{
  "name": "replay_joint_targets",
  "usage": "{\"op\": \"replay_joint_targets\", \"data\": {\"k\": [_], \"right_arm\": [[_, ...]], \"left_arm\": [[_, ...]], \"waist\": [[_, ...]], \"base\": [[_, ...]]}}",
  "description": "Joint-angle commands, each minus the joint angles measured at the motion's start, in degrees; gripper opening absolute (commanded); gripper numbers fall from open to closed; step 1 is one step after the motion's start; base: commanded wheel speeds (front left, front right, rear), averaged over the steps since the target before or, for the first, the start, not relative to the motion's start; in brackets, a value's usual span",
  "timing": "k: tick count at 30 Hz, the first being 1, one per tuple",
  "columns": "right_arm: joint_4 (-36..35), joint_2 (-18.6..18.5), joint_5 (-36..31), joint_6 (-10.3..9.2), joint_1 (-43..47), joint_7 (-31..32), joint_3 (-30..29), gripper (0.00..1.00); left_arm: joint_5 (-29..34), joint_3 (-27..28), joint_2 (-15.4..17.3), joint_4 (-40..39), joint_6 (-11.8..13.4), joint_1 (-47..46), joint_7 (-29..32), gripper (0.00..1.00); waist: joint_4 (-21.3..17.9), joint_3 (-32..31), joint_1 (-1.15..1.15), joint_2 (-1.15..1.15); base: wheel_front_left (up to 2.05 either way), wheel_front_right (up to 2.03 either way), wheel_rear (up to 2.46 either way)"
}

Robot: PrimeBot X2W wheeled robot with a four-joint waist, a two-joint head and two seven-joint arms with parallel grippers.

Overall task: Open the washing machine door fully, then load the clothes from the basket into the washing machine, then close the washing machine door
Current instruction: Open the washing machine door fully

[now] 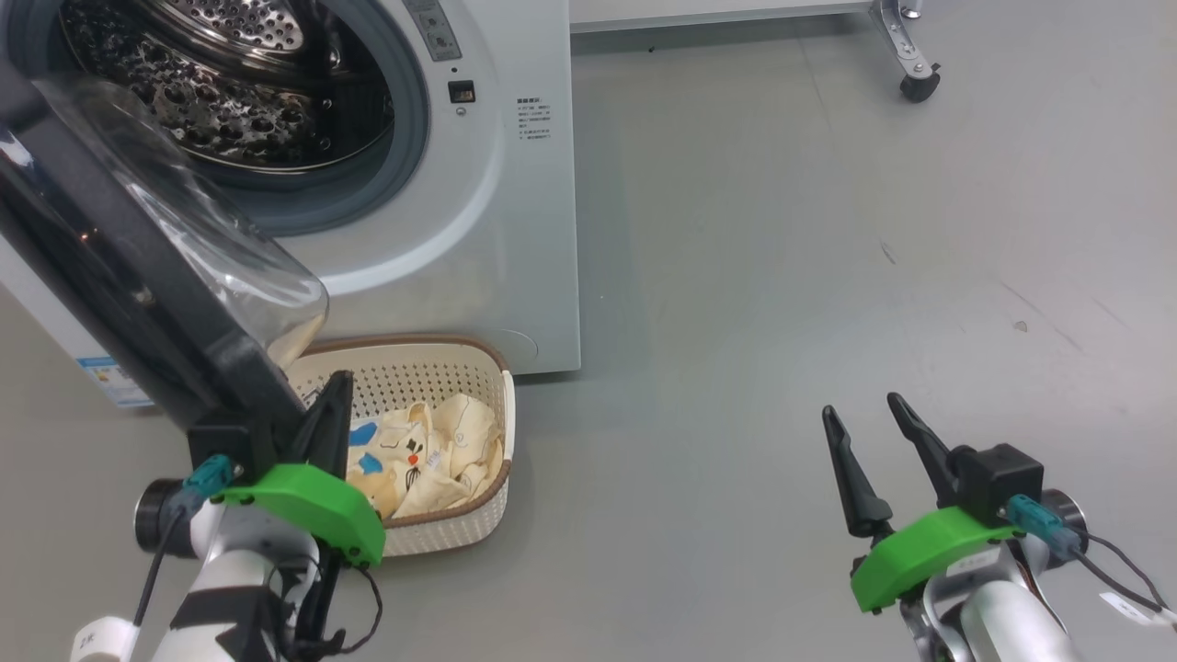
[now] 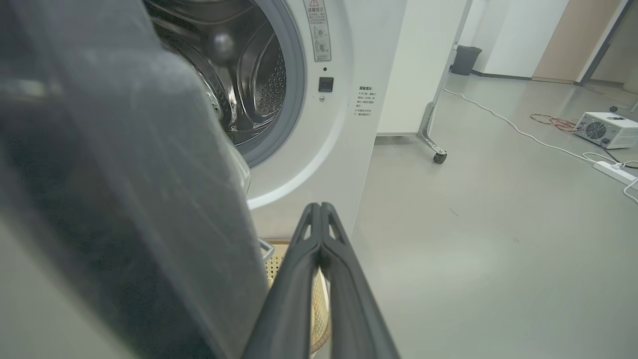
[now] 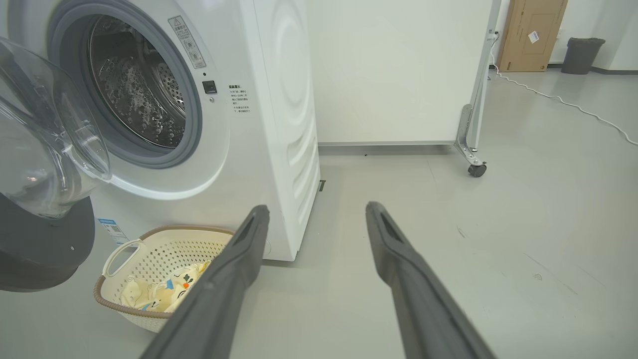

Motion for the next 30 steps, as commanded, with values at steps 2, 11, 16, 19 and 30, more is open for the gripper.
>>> {"op": "replay_joint_targets", "data": {"k": [2, 11, 16, 19, 30], "right_arm": [[-1.3, 0.2, 0.4, 0.00, -3.1, -0.5, 1.3, 1.00], [-0.8, 0.2, 0.4, 0.00, -3.1, -0.5, 1.3, 1.00], [-0.7, 0.2, 0.4, 0.00, -2.9, -0.5, 1.3, 1.00], [-0.6, 0.2, 0.4, 0.00, -2.8, -0.5, 1.3, 1.00], [-0.3, 0.2, 0.5, 0.00, -2.2, -0.5, 1.5, 1.00]], "left_arm": [[-0.6, 2.7, 1.9, -0.8, 0.7, -3.6, -1.4, 0.00], [-1.1, 2.9, 2.3, 1.6, 0.8, -3.9, -3.1, 0.00], [-1.2, 2.6, 2.4, 2.1, 0.9, -3.8, -3.7, 0.00], [-1.4, 2.5, 2.4, 2.3, 1.1, -3.6, -3.9, 0.00], [-1.9, 1.7, 2.4, 2.2, 1.4, -3.1, -4.1, 0.00]], "waist": [[0.0, 0.0, 0.00, 0.00], [0.3, -0.2, 0.00, 0.00], [0.9, -0.6, 0.00, 0.00], [1.6, -0.9, 0.00, 0.00], [6.1, -1.6, 0.00, 0.00]], "base": [[0.00, 0.00, 0.00], [0.00, 0.00, 0.00], [0.00, 0.00, 0.00], [0.00, 0.00, 0.00], [0.00, 0.00, 0.00]]}}
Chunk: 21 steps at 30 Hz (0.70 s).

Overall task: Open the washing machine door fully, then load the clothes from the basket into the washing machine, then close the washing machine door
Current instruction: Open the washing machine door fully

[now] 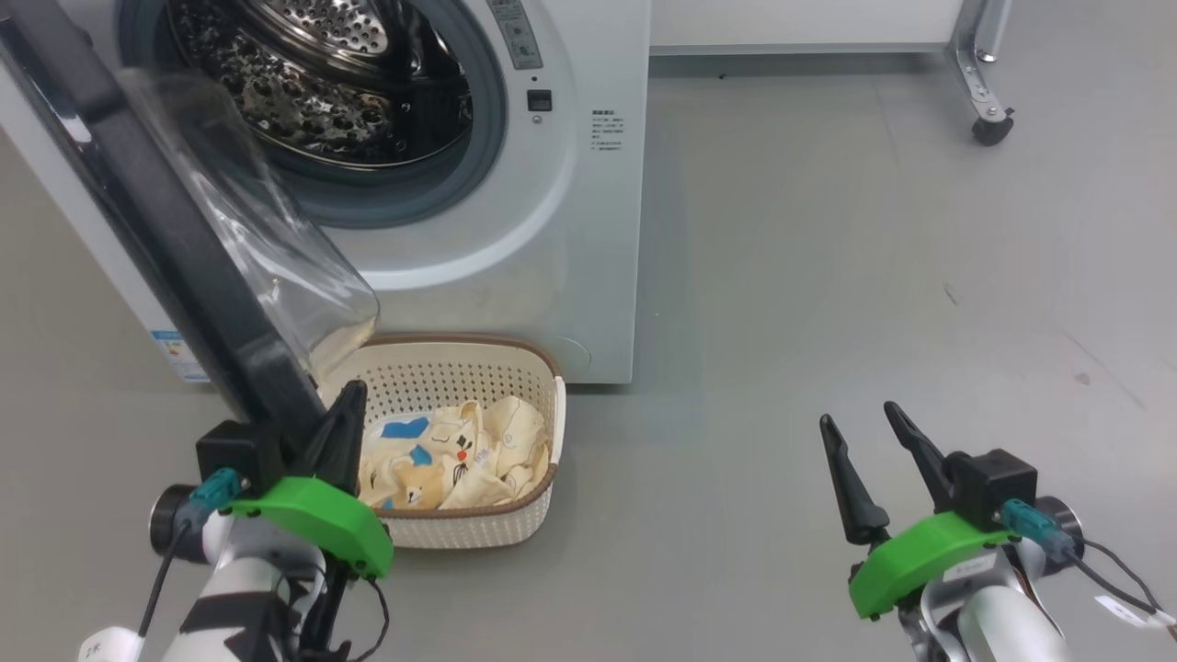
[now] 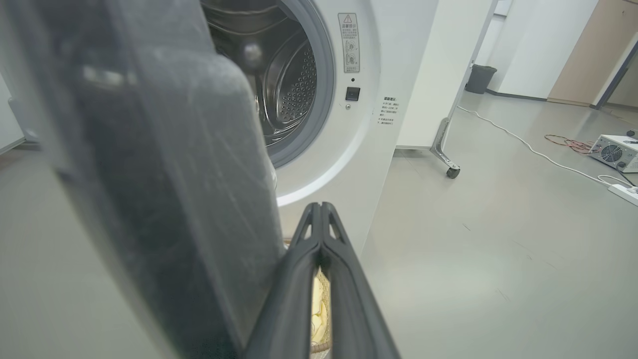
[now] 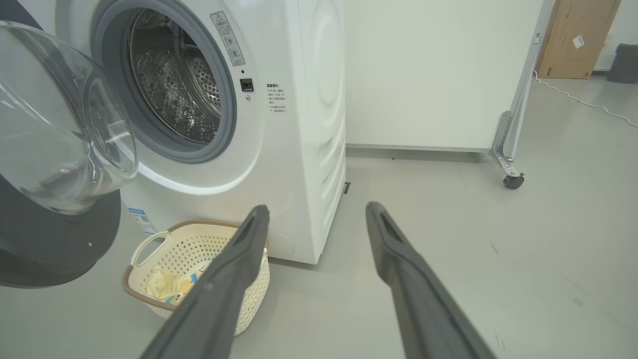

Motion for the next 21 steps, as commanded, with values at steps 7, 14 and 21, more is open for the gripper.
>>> {"op": "replay_joint_targets", "data": {"k": [7, 14, 21], "right_arm": [[-1.3, 0.2, 0.9, 0.00, -1.7, -0.5, 1.6, 1.00], [-0.8, 0.2, 1.4, 0.00, -1.2, -0.5, 2.6, 1.00], [-0.6, 0.2, 2.1, 0.00, -1.1, -0.5, 3.5, 1.00]], "left_arm": [[-0.6, 2.2, 2.6, -1.4, 0.8, -1.9, -0.5, 0.00], [-1.2, 1.7, 2.8, -1.6, 1.0, -1.3, -0.2, 0.00], [-1.6, 2.0, 3.8, -2.0, 1.5, -0.4, 0.0, 0.00]], "waist": [[4.7, -0.9, 0.00, 0.00], [9.3, -2.1, 0.00, 0.00], [12.5, -2.9, 0.00, 0.00]], "base": [[0.00, 0.00, 0.00], [0.00, 0.00, 0.00], [0.00, 0.00, 0.00]]}}
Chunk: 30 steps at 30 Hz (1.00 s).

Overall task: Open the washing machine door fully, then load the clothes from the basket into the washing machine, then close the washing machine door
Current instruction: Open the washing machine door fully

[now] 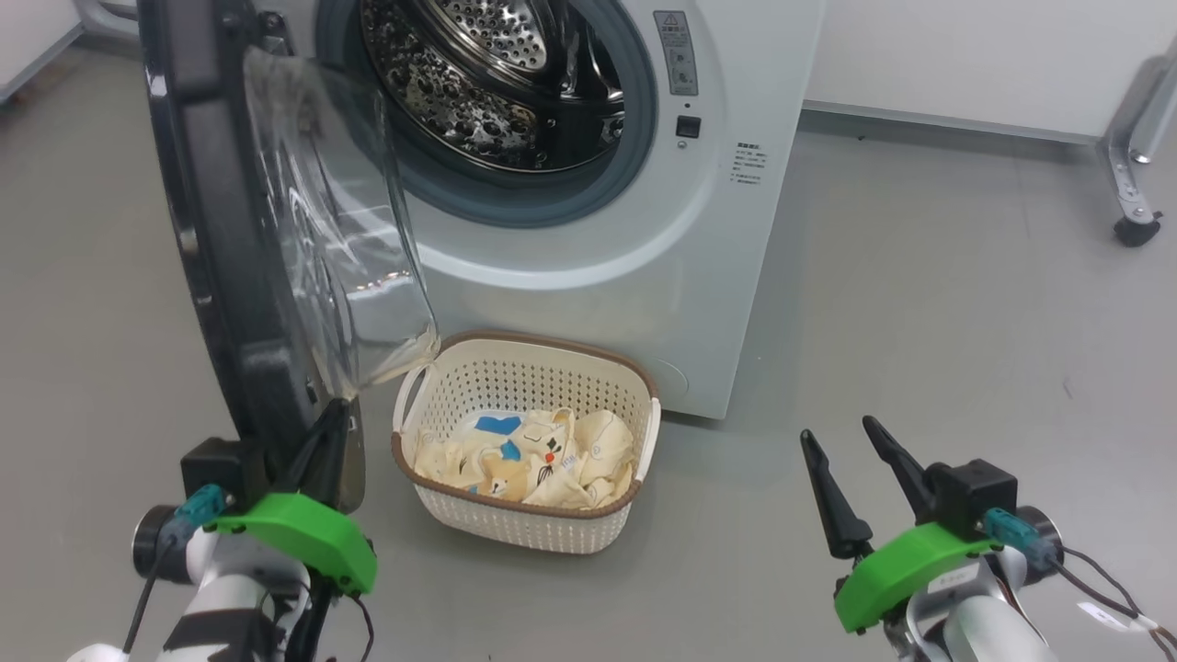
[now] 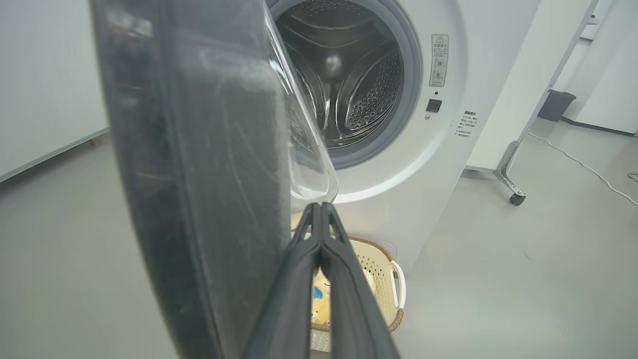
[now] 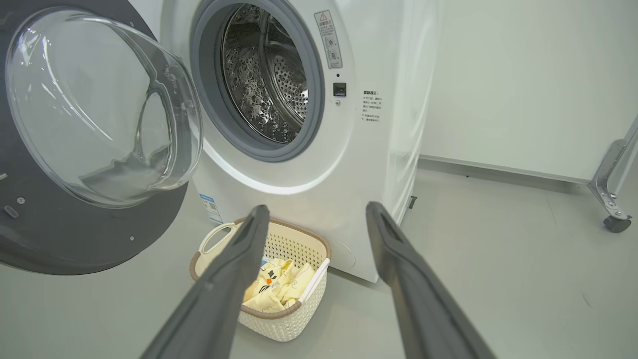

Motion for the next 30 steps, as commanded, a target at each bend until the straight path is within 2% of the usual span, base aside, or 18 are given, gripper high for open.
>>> {"op": "replay_joint_targets", "data": {"k": [1, 16, 30], "right_arm": [[-1.5, 0.1, 0.6, -0.01, -1.4, -0.5, 1.2, 1.00], [-1.4, 0.1, 1.7, -0.01, -1.3, -0.5, 2.2, 1.00], [-1.5, 0.1, -1.4, -0.01, -4.1, -0.5, 0.7, 1.00]], "left_arm": [[-0.4, 2.9, 2.4, -1.9, 0.8, -1.7, 0.0, 0.00], [-1.6, 4.7, 5.3, -5.4, 2.4, 0.5, 1.4, 0.00], [-4.9, 10.3, 8.5, -10.3, 5.2, 0.9, 0.7, 0.00]], "waist": [[1.2, -0.3, 0.00, 0.00], [4.4, 1.0, 0.00, 0.00], [3.4, 9.1, 0.00, 0.00]], "base": [[0.00, 0.00, 0.00], [0.00, 0.00, 0.00], [0.00, 0.00, 0.00]]}}
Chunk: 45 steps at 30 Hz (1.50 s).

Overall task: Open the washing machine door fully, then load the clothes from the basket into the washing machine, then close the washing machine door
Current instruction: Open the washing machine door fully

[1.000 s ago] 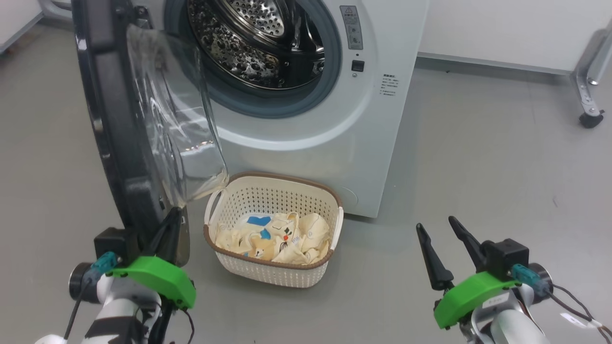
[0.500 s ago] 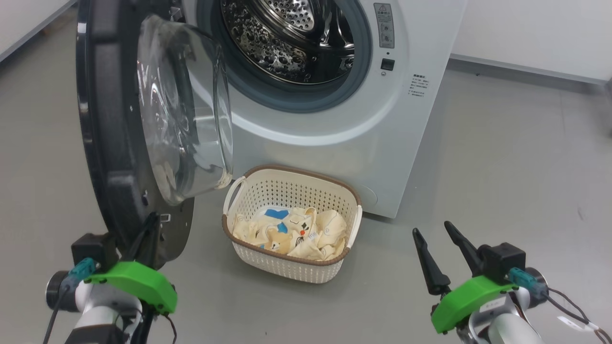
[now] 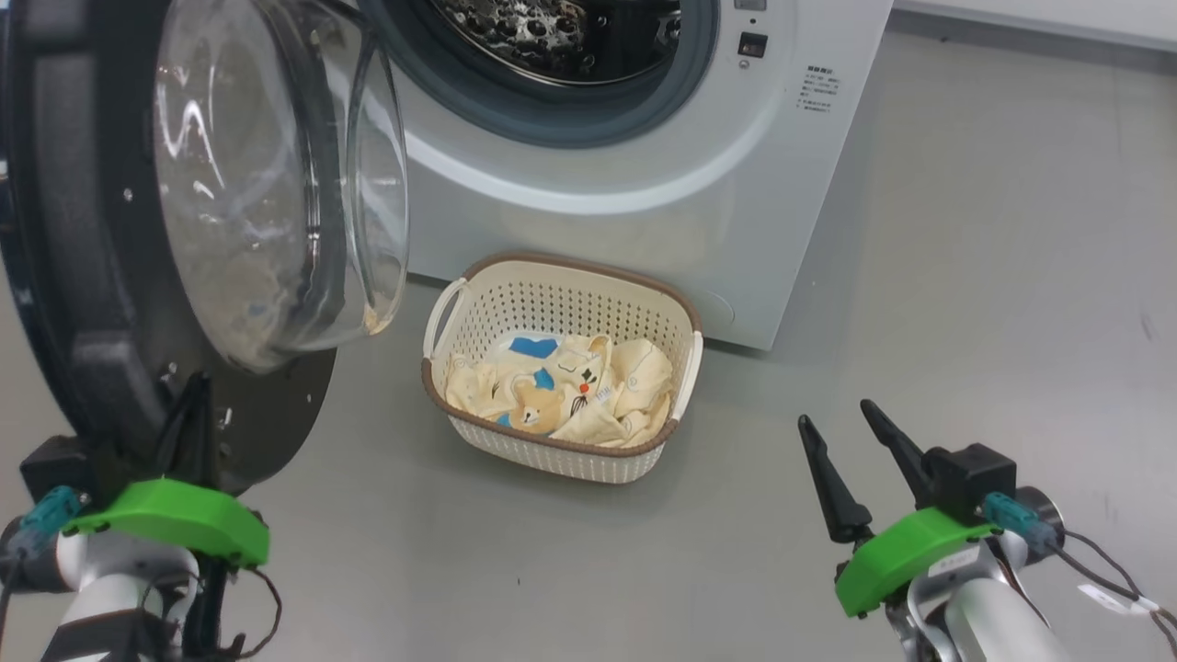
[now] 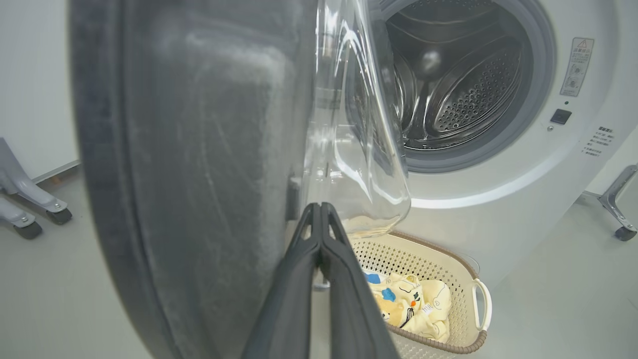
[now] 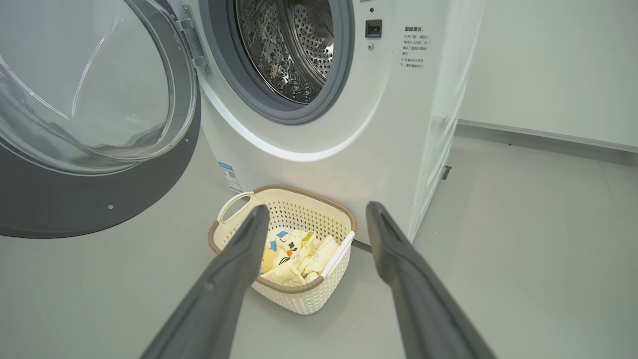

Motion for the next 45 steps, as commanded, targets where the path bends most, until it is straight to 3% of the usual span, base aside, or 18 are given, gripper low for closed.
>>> {"op": "replay_joint_targets", "data": {"k": [1, 23, 35, 45], "right_arm": [[-1.9, 0.1, -0.9, 0.00, -3.4, -0.5, 0.2, 1.00], [-2.0, -1.5, -5.1, 0.00, -9.1, -0.5, -0.9, 1.00], [-3.2, -5.0, -6.8, 0.00, -9.5, 0.9, -1.7, 1.00], [-9.2, -8.3, -7.9, 0.00, -8.1, 4.8, -3.2, 1.00]], "left_arm": [[-0.9, 3.7, 2.9, -2.5, 0.9, -2.4, -0.9, 0.00], [-8.7, 16.9, 9.2, -3.5, 3.5, -3.6, -4.4, 0.00], [-13.7, 22.3, 13.6, 7.8, 0.1, -10.6, -6.9, 0.00], [-13.4, 21.8, 16.5, 19.9, -3.4, -19.3, -8.8, 0.00]], "waist": [[-0.4, 2.8, 0.00, 0.00], [0.1, 15.7, 0.00, 0.00], [2.7, 21.1, 0.00, 0.00], [3.7, 25.9, 0.00, 0.00]], "base": [[0.00, 0.00, 0.00], [0.00, 0.00, 0.00], [0.00, 0.00, 0.00], [0.00, 0.00, 0.00]]}}
